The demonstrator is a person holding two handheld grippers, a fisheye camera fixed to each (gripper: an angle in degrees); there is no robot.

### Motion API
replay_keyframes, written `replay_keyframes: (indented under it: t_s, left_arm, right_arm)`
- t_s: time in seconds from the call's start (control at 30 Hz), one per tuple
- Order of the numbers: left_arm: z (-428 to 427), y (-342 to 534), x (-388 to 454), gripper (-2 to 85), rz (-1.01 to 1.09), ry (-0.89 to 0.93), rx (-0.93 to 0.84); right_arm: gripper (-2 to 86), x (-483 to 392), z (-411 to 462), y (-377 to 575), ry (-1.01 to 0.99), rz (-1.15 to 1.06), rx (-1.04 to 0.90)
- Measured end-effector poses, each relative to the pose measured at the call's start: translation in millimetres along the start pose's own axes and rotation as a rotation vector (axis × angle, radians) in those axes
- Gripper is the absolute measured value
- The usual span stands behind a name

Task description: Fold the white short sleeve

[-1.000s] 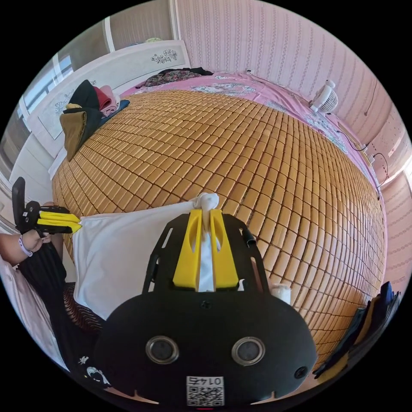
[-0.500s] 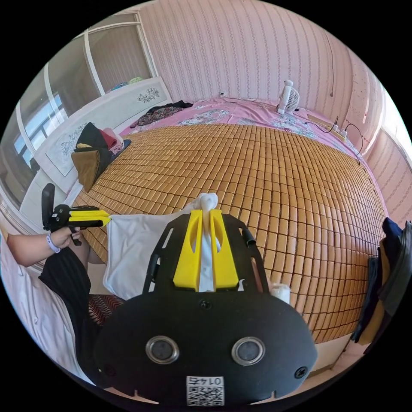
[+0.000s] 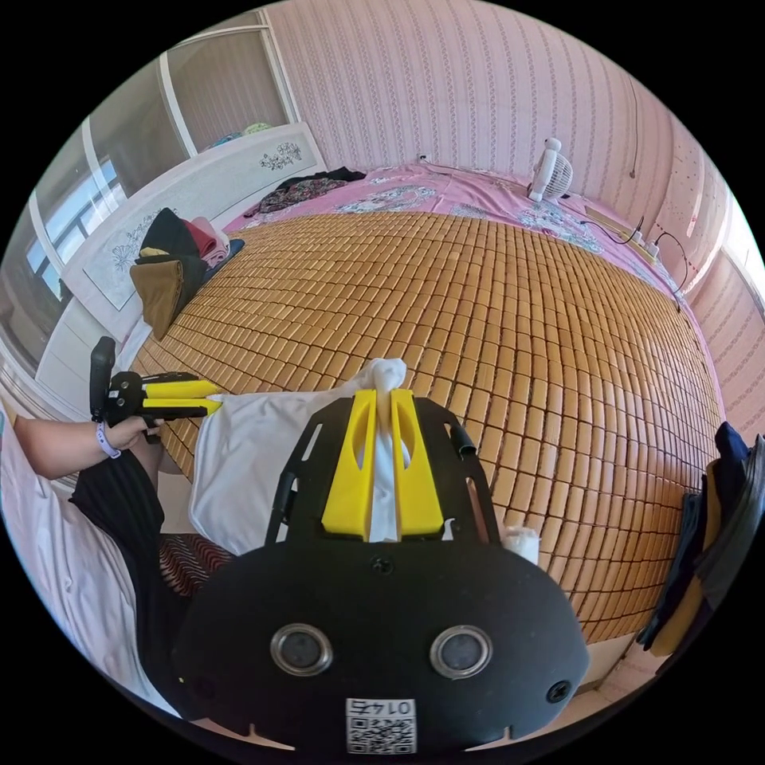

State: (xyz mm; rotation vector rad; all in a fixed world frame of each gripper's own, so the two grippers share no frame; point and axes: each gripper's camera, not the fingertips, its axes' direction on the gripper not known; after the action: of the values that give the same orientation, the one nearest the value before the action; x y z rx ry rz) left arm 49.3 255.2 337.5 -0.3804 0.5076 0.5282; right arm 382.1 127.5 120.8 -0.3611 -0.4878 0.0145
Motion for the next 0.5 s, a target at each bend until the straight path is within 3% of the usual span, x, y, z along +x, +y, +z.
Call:
replay_keyframes:
  t_s: [0.23,0.5]
  left_arm:
    - [-13,1,23,-0.1,0.039,-0.026,-0.018]
    - [-120,9,51,-0.7,0.152,0.055,0.165]
  right_arm:
    - [1.6,-7,-28,25,-0.014,0.02,0.028]
    - [1.8,-15,-108,94,-0.003,0.144,0.218]
